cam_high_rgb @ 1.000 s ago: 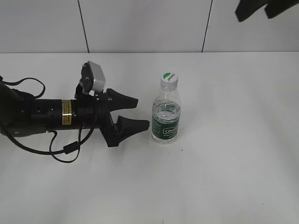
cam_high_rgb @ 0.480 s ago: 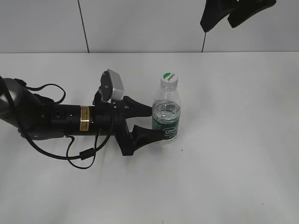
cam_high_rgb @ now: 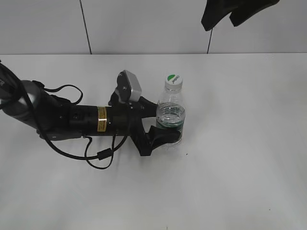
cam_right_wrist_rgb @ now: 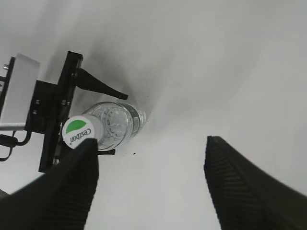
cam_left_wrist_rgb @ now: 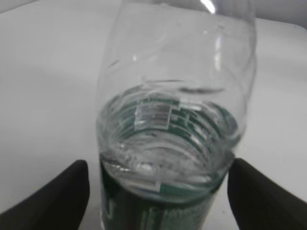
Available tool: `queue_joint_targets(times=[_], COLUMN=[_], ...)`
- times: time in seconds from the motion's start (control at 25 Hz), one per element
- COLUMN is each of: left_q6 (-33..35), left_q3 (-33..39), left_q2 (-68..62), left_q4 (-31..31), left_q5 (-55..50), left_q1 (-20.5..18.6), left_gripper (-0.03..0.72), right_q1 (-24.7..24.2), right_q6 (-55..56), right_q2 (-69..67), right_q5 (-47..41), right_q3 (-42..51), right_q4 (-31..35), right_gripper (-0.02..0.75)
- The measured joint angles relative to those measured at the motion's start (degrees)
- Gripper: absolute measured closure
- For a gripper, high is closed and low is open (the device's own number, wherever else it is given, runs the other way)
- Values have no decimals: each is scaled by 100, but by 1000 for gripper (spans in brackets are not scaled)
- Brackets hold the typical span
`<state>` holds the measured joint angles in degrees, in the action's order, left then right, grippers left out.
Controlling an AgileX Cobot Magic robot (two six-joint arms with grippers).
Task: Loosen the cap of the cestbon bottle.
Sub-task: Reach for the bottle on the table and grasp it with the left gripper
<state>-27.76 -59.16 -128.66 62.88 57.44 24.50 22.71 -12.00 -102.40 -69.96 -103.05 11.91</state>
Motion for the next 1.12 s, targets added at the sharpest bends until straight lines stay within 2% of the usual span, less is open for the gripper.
queue_joint_targets(times=[0.36,0.64,0.88,1.12], left_q6=[0,0,0,0], left_q3=[-149,-154,-154,-154], left_q2=[-273,-273,-278,-278], left_q4=[-123,-254,-265,-265], left_q5=[-99,-94,-58,-52], left_q1=[157,157,157,157], left_gripper=[159,235,267,267], right_q1=[0,0,11,367], right_q6=[0,0,0,0], right_q2=[0,-14,-108,-127], right_q5=[0,-4,-4,-4], right_q3=[0,0,-7,-7], right_q4=[170,246,479,191], right_gripper=[214,214,214,214])
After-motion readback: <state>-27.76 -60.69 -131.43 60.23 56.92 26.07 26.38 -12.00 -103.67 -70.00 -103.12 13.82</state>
